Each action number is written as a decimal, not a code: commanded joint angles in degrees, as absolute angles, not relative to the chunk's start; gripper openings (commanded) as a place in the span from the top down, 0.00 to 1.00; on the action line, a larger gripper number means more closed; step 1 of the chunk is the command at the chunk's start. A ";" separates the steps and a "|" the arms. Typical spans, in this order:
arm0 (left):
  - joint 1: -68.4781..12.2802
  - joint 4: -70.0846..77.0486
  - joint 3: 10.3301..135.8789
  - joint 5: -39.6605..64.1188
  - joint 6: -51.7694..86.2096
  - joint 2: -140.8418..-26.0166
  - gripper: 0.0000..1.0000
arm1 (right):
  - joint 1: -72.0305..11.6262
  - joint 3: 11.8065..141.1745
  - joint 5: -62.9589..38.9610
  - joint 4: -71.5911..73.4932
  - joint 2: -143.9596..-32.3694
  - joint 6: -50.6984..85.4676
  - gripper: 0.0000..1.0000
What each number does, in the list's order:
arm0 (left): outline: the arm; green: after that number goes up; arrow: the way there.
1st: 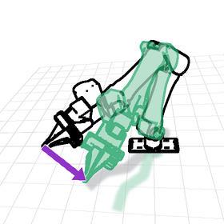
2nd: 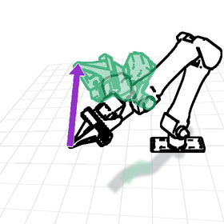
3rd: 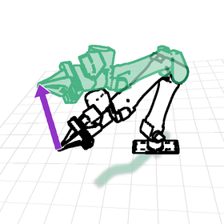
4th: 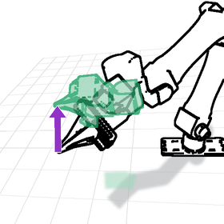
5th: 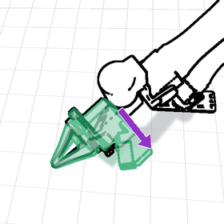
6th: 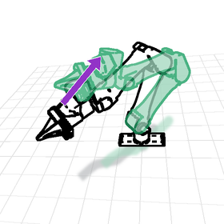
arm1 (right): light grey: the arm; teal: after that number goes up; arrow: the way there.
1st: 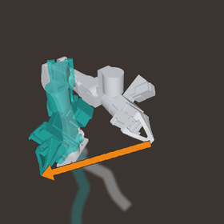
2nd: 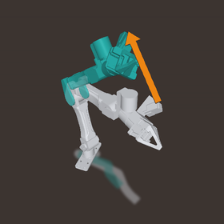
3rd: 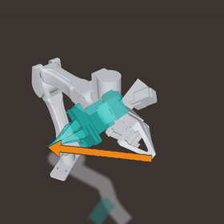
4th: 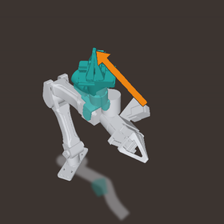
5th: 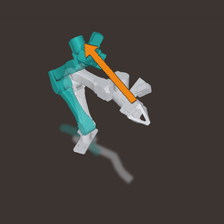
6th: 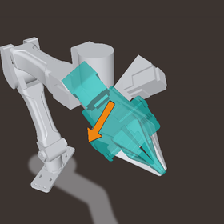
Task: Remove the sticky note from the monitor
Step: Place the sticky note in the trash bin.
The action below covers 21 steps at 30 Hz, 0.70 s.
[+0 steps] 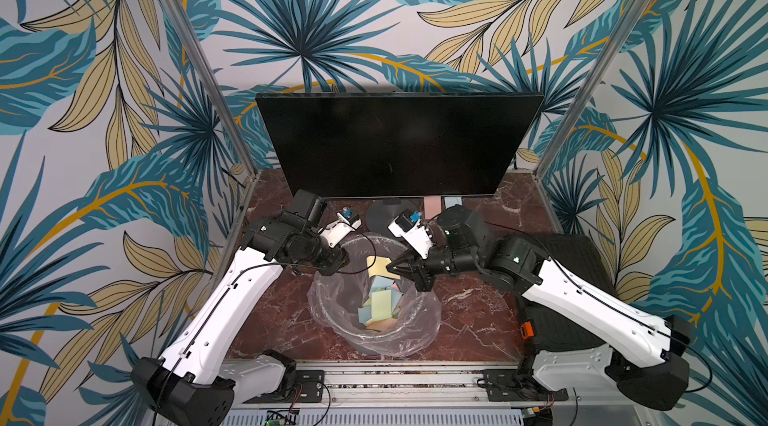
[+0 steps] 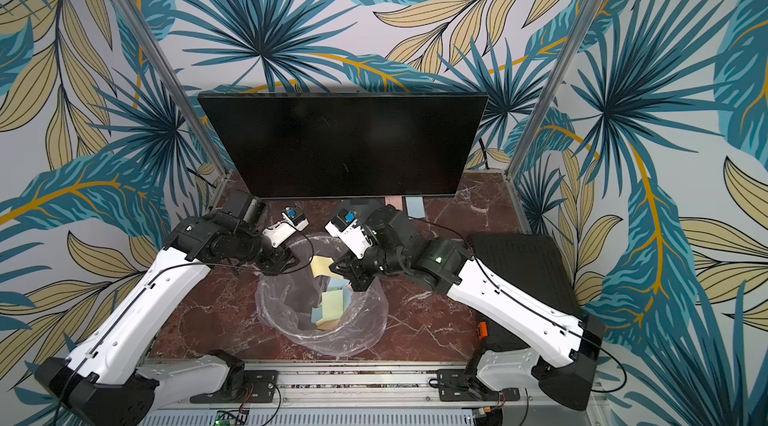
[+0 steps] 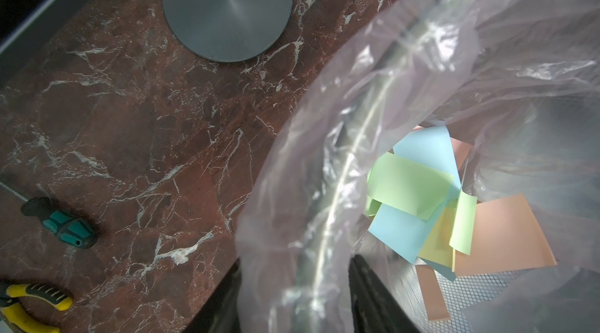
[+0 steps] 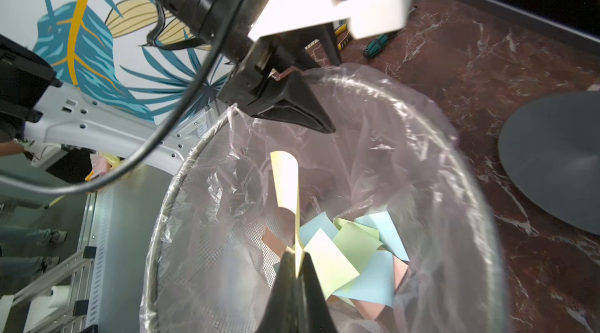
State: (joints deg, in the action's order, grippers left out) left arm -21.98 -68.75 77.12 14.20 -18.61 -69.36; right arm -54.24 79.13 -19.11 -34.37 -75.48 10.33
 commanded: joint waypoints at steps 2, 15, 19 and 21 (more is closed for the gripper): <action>-22.05 -68.18 76.64 14.33 -18.83 -68.73 0.48 | -57.07 81.98 -17.90 -37.50 -78.91 5.94 0.96; -22.02 -68.27 76.72 14.36 -18.82 -68.65 0.48 | -58.47 81.46 -18.38 -32.30 -78.43 6.01 0.40; -22.04 -68.18 76.65 14.36 -18.81 -68.56 0.48 | -58.56 80.65 -17.75 -30.84 -77.75 6.54 0.40; -22.03 -68.12 76.62 14.38 -18.81 -68.55 0.48 | -58.48 80.18 -16.40 -29.89 -77.10 7.01 0.40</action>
State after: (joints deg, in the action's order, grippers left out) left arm -21.98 -68.77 77.12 14.20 -18.61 -69.36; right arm -58.35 81.19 -18.15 -32.45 -79.15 6.46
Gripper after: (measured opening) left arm 0.518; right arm 0.601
